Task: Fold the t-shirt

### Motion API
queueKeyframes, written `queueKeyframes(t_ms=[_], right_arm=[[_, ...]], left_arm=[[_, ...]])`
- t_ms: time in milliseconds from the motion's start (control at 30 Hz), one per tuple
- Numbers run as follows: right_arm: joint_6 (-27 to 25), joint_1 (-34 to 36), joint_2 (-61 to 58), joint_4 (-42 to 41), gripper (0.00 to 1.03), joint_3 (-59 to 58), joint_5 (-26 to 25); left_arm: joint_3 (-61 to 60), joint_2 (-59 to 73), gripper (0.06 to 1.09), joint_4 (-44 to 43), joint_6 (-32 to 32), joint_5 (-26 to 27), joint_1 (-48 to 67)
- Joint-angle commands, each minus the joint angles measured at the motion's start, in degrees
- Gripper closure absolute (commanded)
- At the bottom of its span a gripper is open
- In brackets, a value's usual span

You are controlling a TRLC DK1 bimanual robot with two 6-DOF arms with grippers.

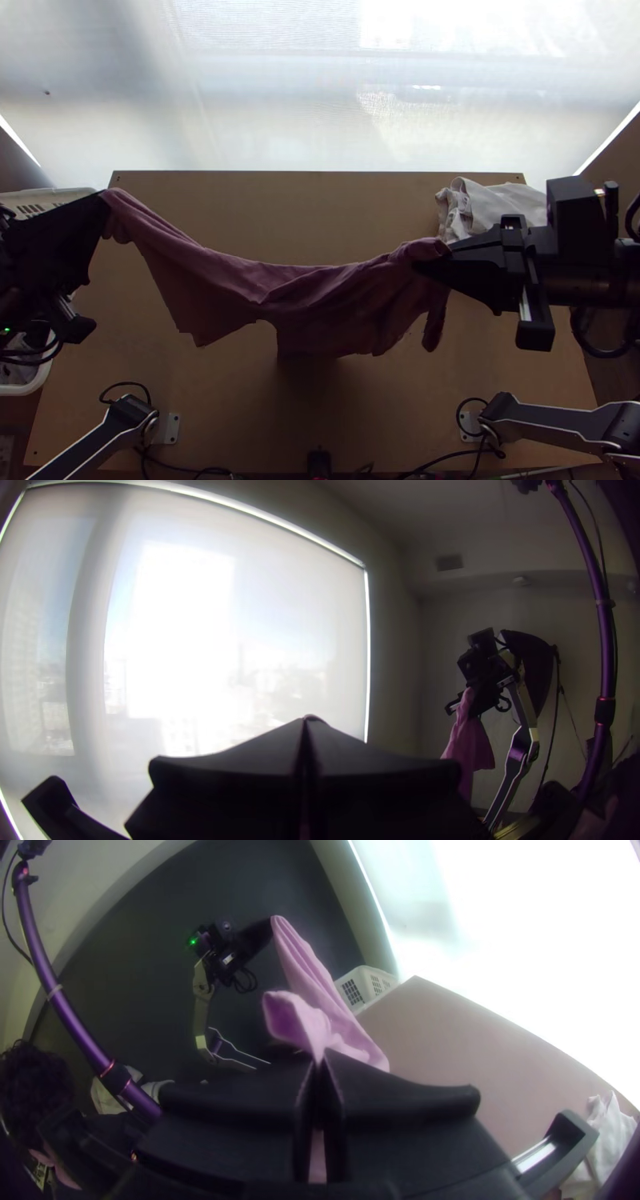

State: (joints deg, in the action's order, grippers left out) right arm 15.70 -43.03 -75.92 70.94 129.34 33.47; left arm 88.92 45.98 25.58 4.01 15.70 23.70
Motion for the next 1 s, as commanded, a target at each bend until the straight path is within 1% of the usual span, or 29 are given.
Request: queueKeyframes(t_ms=[0,267,433,467,500,633,700,733,800,833,900,967], right_arm=[[0.64,1.72,1.13,0.43,1.0,-1.9,1.42],[1.0,3.74,4.03,1.4,1.0,-9.72,4.67],[0.64,5.23,5.26,0.25,1.0,-14.29,5.11],[0.2,5.58,4.73,-0.18,1.0,-15.7,5.02],[-1.38,6.29,4.29,-0.45,1.0,-17.81,5.02],[-10.43,11.3,3.32,-2.12,1.0,-28.62,5.29],[-11.49,13.23,2.18,-4.32,1.0,-32.22,5.9],[-11.49,14.64,1.39,-5.63,1.0,-33.36,7.13],[-11.49,16.48,-0.81,-7.48,1.0,-34.06,8.8],[-11.92,16.75,-2.04,-8.18,1.0,-34.24,8.89],[-13.95,17.71,-4.24,-10.38,1.0,-35.82,8.89],[-17.11,18.77,-7.84,-12.05,1.0,-37.23,8.89]], left_arm=[[2.13,0.34,1.05,5.35,1.0,0.12,2.05],[-1.03,-2.56,1.05,13.62,1.44,0.64,2.22],[-4.99,-3.52,1.05,13.88,1.17,0.47,2.05],[-7.63,-3.79,1.05,12.65,0.12,0.47,1.96],[-11.23,-4.32,1.05,10.8,-1.29,0.38,1.78],[-26.7,-5.81,1.05,2.54,-6.82,0.2,0.29],[-32.15,-5.46,1.05,-2.12,-8.58,0.12,-1.38],[-33.99,-4.76,1.05,-4.05,-8.93,0.2,-2.87],[-37.6,-2.91,1.05,-7.39,-10.95,0.2,-6.21],[-40.15,-2.12,1.05,-10.82,-11.39,0.29,-7.71],[-43.92,0.17,1.05,-16.09,-12.98,0.47,-9.91],[-45.59,4.82,1.05,-20.4,-13.85,1.0,-12.45]])
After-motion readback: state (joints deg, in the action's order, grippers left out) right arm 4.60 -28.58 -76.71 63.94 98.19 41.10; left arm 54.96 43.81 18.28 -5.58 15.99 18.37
